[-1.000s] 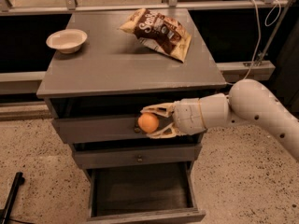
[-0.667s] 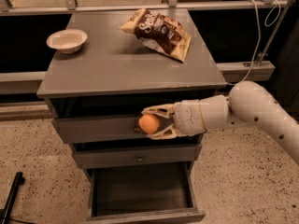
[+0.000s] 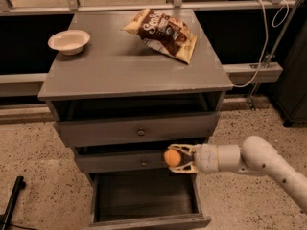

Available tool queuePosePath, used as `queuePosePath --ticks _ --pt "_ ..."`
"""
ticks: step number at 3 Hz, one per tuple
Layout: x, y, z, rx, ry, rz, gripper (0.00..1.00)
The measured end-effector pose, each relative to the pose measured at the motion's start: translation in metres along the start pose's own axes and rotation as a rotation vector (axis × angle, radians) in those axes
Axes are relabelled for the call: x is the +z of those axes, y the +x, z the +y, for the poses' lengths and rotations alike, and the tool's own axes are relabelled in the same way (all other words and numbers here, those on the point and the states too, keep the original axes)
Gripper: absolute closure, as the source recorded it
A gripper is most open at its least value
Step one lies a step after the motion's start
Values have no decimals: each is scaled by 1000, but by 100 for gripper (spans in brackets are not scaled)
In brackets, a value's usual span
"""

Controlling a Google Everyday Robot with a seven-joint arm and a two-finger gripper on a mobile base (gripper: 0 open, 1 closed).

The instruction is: Place orange into bottom drawer

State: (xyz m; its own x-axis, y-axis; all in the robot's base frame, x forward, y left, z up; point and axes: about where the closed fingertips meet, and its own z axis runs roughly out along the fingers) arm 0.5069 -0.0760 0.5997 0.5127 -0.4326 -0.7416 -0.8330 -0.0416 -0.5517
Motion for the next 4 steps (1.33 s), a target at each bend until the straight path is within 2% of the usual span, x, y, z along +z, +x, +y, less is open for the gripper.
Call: queuePosePath --ticks 1,2,3,4 --pt "-4 49 45 102 -5 -7 100" --pt "-1 56 52 130 -8 -7 100" --pt "8 76 62 250 -17 19 100" --pt "42 159 120 521 30 32 100"
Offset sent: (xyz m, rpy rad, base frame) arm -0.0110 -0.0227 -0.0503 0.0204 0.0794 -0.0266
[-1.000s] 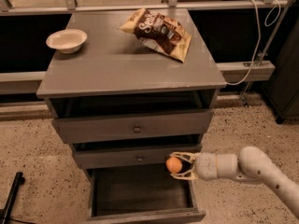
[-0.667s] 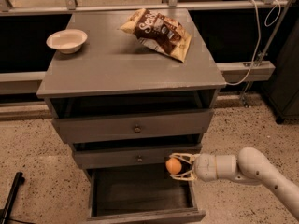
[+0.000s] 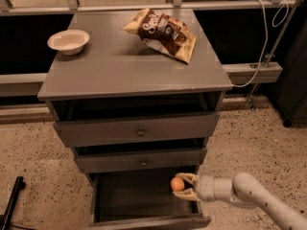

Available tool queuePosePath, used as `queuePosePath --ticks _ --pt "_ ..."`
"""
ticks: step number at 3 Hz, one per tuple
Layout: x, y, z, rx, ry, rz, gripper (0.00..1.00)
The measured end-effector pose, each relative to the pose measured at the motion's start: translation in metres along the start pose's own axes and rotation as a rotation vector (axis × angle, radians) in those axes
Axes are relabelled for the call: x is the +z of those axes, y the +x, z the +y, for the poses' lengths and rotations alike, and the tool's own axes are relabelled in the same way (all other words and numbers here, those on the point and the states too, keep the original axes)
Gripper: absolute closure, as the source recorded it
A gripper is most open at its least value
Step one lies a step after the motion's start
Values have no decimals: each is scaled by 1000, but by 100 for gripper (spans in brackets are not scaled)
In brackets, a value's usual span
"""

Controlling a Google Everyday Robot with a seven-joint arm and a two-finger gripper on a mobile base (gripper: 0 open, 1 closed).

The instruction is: Place orange into bottom drawer

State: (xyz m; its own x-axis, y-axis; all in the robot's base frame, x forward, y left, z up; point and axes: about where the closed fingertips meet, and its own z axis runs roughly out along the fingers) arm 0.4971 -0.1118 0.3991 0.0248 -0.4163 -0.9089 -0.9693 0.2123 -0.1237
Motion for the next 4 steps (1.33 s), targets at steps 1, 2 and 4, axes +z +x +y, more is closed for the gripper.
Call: queuePosePath --ticks 1,2,4 --pt "35 76 26 199 10 -31 100" --pt "48 105 32 269 32 -101 100" --pt "66 112 22 271 84 -106 100"
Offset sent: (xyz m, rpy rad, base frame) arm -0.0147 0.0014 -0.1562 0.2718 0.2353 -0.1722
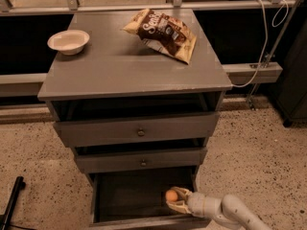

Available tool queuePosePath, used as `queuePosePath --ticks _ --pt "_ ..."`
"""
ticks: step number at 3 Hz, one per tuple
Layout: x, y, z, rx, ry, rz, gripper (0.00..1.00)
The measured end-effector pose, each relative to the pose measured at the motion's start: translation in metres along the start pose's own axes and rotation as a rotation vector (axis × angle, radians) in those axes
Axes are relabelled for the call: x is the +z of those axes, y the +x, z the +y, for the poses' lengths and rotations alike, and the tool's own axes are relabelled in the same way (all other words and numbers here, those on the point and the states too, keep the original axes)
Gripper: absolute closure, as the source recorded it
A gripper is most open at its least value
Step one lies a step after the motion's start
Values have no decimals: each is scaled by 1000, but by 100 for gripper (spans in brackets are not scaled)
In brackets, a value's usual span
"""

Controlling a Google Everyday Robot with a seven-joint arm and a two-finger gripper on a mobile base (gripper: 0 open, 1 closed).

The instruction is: Place orange into bottom drawer

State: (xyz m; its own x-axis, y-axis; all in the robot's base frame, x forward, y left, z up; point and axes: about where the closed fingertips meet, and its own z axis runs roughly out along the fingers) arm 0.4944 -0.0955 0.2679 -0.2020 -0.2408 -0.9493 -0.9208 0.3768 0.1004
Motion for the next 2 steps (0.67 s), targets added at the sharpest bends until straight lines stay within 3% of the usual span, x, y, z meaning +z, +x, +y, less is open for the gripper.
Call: queuePosePath --ticks 1,2 --pt "42 10 -18 -30 72 82 100" --pt "72 27 -45 -52 135 238 100"
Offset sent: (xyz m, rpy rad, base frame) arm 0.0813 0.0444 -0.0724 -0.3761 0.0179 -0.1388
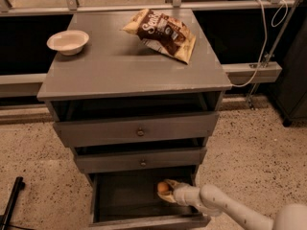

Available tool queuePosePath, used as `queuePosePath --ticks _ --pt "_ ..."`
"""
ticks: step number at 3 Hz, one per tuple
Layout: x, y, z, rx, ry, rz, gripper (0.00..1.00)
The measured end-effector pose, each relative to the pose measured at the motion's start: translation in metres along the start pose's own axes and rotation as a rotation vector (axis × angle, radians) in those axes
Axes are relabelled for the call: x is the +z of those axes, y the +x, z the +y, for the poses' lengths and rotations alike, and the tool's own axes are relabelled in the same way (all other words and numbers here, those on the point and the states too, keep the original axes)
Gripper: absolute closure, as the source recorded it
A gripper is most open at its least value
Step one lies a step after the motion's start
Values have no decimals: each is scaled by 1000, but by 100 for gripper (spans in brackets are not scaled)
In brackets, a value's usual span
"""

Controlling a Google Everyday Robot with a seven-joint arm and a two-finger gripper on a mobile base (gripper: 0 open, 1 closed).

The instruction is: Place orange into bottom drawer

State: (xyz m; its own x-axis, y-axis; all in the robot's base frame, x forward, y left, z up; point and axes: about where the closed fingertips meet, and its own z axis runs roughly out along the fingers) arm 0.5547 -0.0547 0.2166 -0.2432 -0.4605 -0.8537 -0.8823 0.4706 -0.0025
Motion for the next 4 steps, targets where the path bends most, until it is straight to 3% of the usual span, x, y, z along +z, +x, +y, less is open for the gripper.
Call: queuePosePath --ticks 1,2,4 --pt "17 20 -9 -6 -12 139 100" --pt "9 38 -16 -1 -31 214 100" --pt "7 42 -15 0 -32 221 59"
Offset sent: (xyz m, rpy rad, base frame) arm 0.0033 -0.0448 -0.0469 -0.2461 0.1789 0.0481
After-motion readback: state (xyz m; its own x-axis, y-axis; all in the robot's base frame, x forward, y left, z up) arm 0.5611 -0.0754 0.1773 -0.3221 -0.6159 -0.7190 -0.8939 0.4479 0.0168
